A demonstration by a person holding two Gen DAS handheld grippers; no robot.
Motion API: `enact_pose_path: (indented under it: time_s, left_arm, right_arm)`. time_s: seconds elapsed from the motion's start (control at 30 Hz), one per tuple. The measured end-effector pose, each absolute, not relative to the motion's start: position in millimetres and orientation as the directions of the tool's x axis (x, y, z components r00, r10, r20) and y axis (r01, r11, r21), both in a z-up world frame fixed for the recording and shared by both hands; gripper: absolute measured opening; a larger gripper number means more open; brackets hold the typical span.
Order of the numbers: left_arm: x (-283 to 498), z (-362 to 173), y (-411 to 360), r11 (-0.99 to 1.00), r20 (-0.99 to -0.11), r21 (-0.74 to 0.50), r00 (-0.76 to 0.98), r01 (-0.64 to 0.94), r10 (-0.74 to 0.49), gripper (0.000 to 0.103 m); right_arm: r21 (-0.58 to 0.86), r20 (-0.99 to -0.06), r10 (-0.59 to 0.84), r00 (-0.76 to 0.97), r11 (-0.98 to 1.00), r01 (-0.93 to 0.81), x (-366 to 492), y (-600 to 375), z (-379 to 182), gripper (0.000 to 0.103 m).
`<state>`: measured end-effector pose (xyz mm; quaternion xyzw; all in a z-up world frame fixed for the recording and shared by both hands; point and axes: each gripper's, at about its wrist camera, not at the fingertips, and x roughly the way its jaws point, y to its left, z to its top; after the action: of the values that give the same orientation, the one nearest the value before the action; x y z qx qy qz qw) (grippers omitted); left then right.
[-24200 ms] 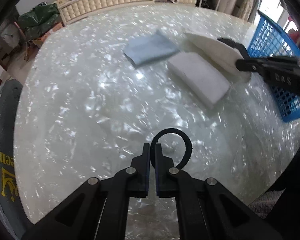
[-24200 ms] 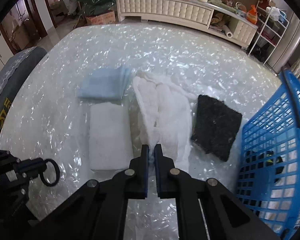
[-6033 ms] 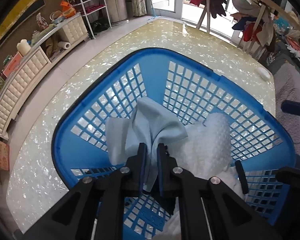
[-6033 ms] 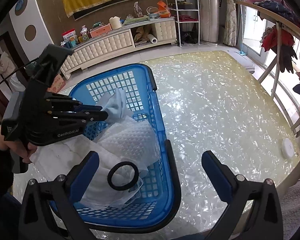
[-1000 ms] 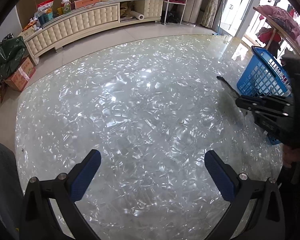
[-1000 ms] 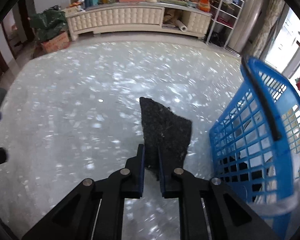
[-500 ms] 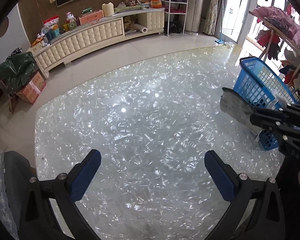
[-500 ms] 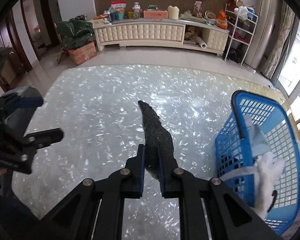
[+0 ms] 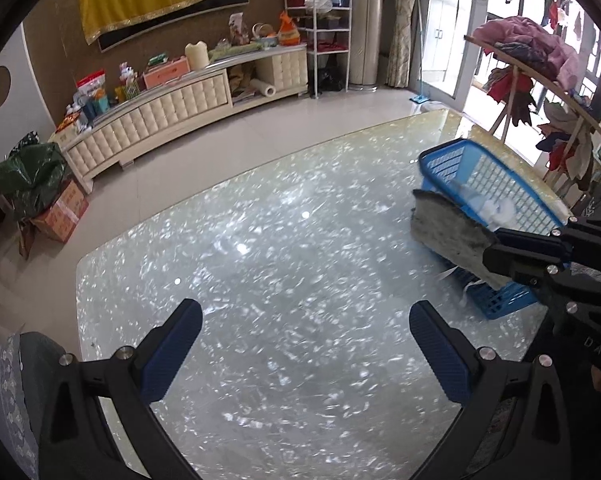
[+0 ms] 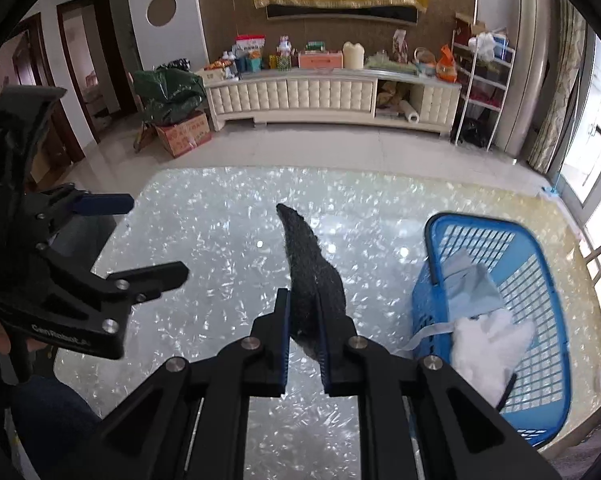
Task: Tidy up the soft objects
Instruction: 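Carry the black pad over the blue basket with the right gripper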
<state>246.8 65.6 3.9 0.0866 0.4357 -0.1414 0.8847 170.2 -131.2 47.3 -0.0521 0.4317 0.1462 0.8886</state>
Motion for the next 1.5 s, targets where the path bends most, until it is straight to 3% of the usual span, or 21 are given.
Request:
enact_pose_path:
  time_s: [0.4, 0.83, 1.5]
  left_arm:
    - [246, 33, 26, 0.939, -0.781, -0.035, 0.576, 0.343, -0.239, 0.103]
    - [253, 55, -39, 0.936, -0.749, 0.013, 0.624, 0.352, -0.224, 0.103]
    - [303, 32, -108, 0.916, -0.779, -0.010, 0.572, 0.401, -0.259, 0.103]
  right_arm:
    - [0.063, -0.740, 0.231, 0.632, 0.959, -0.277, 165, -161, 62, 0.010]
    - [0.083, -0.700, 0.217, 0.681, 0.971, -0.225, 164, -197, 75, 0.011]
    - [0.078, -0.730, 0.124, 0.673, 0.992, -0.098, 172, -239, 51, 0.011]
